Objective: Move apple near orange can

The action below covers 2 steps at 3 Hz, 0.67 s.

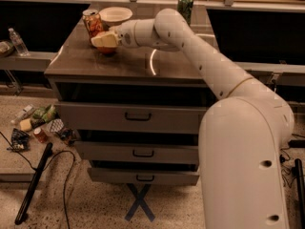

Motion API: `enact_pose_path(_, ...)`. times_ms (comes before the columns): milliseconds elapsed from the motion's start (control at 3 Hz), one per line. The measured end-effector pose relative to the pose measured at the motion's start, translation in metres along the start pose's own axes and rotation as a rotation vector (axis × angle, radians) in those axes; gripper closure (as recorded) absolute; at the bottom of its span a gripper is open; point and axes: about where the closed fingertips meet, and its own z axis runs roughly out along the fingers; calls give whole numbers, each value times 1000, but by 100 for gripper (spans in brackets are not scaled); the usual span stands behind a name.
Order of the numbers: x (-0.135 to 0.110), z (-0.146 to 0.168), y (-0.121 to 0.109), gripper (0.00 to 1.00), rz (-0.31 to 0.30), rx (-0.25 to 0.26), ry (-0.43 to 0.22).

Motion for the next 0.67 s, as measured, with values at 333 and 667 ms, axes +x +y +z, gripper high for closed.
enact_pose_path(333, 0, -23, -10, 0, 1, 45, -4)
enact_pose_path(667, -8, -99, -34, 0, -9, 174, -18)
